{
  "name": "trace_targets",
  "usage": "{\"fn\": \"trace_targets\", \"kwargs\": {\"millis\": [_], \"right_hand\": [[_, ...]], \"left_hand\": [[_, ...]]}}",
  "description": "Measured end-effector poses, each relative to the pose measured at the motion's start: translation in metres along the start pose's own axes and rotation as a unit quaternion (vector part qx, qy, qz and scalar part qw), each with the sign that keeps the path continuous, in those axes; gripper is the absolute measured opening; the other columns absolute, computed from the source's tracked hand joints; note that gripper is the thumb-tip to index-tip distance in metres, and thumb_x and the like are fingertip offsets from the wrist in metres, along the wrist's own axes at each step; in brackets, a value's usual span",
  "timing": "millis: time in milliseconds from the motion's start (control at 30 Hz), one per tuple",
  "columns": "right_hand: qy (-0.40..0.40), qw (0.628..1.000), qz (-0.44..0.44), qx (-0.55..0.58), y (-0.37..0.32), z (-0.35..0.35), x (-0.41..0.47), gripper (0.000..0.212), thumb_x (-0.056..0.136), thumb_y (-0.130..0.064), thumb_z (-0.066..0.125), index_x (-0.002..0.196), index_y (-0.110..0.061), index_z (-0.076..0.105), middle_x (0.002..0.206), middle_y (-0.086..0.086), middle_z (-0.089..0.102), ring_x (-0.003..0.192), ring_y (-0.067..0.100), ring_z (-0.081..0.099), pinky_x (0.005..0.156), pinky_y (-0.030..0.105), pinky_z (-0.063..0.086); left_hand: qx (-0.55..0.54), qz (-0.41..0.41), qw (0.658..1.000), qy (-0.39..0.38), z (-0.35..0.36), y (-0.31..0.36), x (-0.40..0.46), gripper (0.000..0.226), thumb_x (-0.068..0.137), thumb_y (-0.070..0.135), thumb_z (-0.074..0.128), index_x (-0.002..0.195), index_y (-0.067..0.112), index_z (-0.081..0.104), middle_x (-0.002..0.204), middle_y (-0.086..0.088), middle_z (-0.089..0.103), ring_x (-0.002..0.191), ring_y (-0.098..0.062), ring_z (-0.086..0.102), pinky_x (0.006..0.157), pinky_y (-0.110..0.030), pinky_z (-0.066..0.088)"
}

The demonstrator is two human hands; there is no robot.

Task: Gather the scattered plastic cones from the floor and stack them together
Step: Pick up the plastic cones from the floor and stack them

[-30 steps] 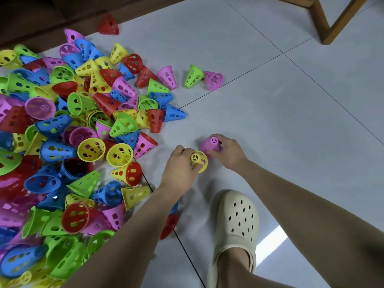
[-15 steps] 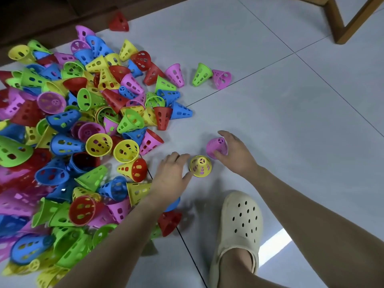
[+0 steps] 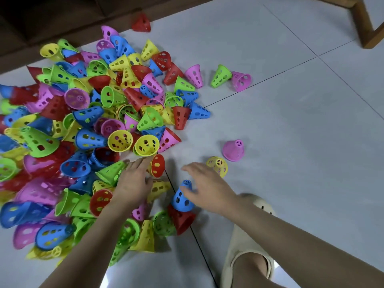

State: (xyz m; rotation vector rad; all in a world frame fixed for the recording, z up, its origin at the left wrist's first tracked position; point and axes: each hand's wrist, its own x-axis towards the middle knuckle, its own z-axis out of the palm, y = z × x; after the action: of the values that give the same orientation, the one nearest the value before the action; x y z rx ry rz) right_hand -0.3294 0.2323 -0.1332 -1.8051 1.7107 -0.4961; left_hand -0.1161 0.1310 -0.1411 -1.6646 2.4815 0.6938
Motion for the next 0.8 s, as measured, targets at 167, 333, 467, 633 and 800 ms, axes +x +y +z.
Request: {"fn": "trace_targets", "kwargs": {"millis": [167, 333, 467, 633, 800], "right_hand": [[-0.106, 0.989, 0.057, -0.086, -0.006, 0.022, -0.010, 0.053, 0.094, -0.044, 0.057, 0.135, -0.014, 0.044, 0.119, 0.009, 0.063, 0.109, 0.032, 0.058, 0.095, 0.041, 0.042], [-0.129, 0.980, 0.135, 0.069, -0.006, 0.029, -0.012, 0.044, 0.089, -0.043, 0.066, 0.122, -0.026, 0.041, 0.113, 0.004, 0.063, 0.099, 0.027, 0.060, 0.085, 0.039, 0.049], [-0.098, 0.971, 0.140, 0.165, -0.006, 0.033, -0.015, 0.035, 0.084, -0.040, 0.069, 0.107, -0.039, 0.044, 0.098, -0.001, 0.065, 0.084, 0.018, 0.061, 0.080, 0.045, 0.055], [-0.007, 0.969, 0.099, 0.228, -0.004, 0.014, -0.015, 0.036, 0.085, -0.033, 0.073, 0.118, -0.034, 0.058, 0.106, -0.008, 0.066, 0.094, 0.011, 0.062, 0.088, 0.033, 0.053], [0.099, 0.951, 0.096, 0.275, -0.001, -0.012, -0.010, 0.041, 0.089, -0.022, 0.074, 0.127, -0.030, 0.061, 0.111, -0.018, 0.066, 0.097, 0.011, 0.064, 0.089, 0.028, 0.052]], "left_hand": [[0.029, -0.010, 0.999, -0.018, 0.006, -0.002, 0.013, 0.079, 0.085, 0.045, 0.074, 0.151, 0.029, 0.034, 0.139, -0.008, 0.053, 0.129, -0.036, 0.047, 0.111, -0.052, 0.037], [-0.009, -0.034, 0.999, -0.019, 0.014, 0.005, 0.011, 0.079, 0.083, 0.052, 0.073, 0.148, 0.023, 0.038, 0.125, -0.008, 0.062, 0.118, -0.033, 0.057, 0.103, -0.047, 0.045], [-0.022, -0.040, 0.999, -0.008, 0.018, 0.011, 0.004, 0.075, 0.087, 0.053, 0.067, 0.145, 0.026, 0.030, 0.099, -0.006, 0.068, 0.095, -0.034, 0.064, 0.080, -0.044, 0.053], [-0.047, -0.036, 0.998, 0.012, 0.013, 0.018, -0.005, 0.076, 0.091, 0.059, 0.059, 0.153, 0.033, 0.026, 0.117, -0.004, 0.057, 0.102, -0.029, 0.060, 0.078, -0.042, 0.056], [-0.079, -0.038, 0.996, 0.029, 0.000, 0.023, -0.011, 0.077, 0.091, 0.054, 0.063, 0.156, 0.039, 0.023, 0.124, -0.004, 0.049, 0.106, -0.026, 0.056, 0.077, -0.038, 0.053]]}}
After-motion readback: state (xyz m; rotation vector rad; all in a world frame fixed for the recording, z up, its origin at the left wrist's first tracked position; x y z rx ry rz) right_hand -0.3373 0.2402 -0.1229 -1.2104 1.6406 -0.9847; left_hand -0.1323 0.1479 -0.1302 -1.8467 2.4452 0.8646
